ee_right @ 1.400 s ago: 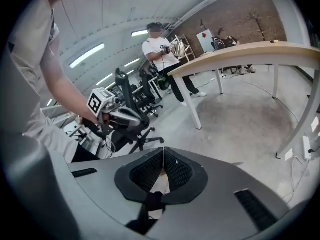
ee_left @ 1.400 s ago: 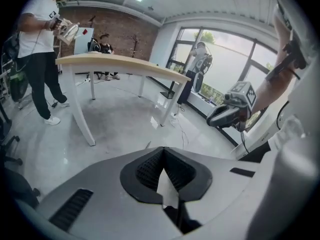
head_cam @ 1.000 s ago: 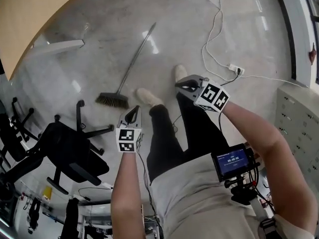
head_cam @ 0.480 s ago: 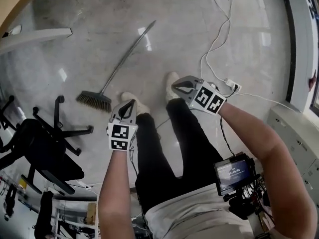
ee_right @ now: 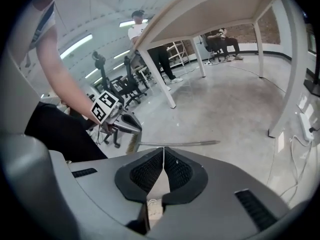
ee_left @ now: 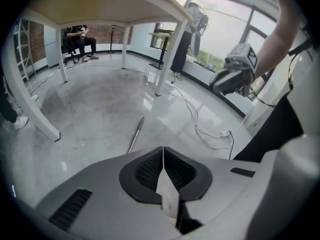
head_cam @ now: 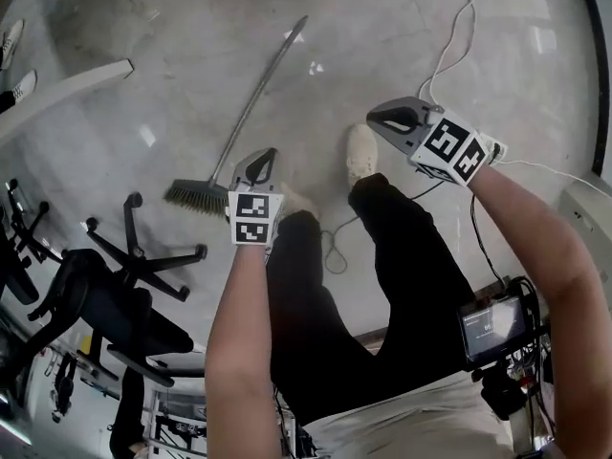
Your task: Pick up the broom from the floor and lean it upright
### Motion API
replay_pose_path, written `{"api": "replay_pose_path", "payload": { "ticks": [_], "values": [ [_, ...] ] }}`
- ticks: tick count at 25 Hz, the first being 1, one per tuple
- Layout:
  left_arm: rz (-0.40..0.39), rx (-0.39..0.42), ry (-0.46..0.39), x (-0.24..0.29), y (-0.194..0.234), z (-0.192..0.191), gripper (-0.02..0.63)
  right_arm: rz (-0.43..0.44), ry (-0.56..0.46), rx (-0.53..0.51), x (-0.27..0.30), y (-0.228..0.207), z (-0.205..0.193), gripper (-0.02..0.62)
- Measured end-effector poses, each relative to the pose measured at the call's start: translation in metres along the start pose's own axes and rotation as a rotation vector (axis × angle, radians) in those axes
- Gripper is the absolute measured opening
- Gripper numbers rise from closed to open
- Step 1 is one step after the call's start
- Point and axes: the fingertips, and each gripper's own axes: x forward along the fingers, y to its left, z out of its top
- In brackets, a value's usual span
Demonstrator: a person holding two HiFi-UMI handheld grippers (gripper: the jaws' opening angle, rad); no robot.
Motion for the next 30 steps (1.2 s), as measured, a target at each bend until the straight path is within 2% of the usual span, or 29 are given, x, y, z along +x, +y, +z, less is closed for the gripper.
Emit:
{"api": "replay_pose_path", "payload": {
  "ticks": [4,9,14,16,18,19,24,30],
  "values": [
    [-0.009,0.068,0.045,0.048,0.008,-0.006,0.009,-0.033,-0.036,0.056,-0.001,-0.025,-0.02,0.018],
    [0.036,0.142,0.162,0.115,0.045,-0.027,0.01,-0.043,-0.058,0.076,0.013,-0.054,-0.045,0.018],
    [0.055,0.22,0.205,0.171,0.075,-0.02,0.012,-0.069,-0.128,0.115,0.023,-0.088,-0.053,0.018],
    [0.064,0.223,0.222,0.187,0.084,-0.024,0.024,-0.076,-0.152,0.144,0.025,-0.096,-0.057,0.018],
    [0.071,0.225,0.246,0.203,0.095,-0.029,0.088,-0.082,-0.164,0.157,0.029,-0.102,-0.063,0.018],
    [0.076,0.235,0.26,0.211,0.102,-0.03,0.097,-0.086,-0.167,0.157,0.031,-0.106,-0.065,0.018],
    [0.115,0.305,0.333,0.25,0.13,-0.026,0.098,-0.119,-0.181,0.156,0.036,-0.127,-0.076,0.018],
    [0.106,0.3,0.406,0.278,0.147,-0.034,0.12,-0.142,-0.212,0.161,0.035,-0.145,-0.076,0.018]
  ]
}}
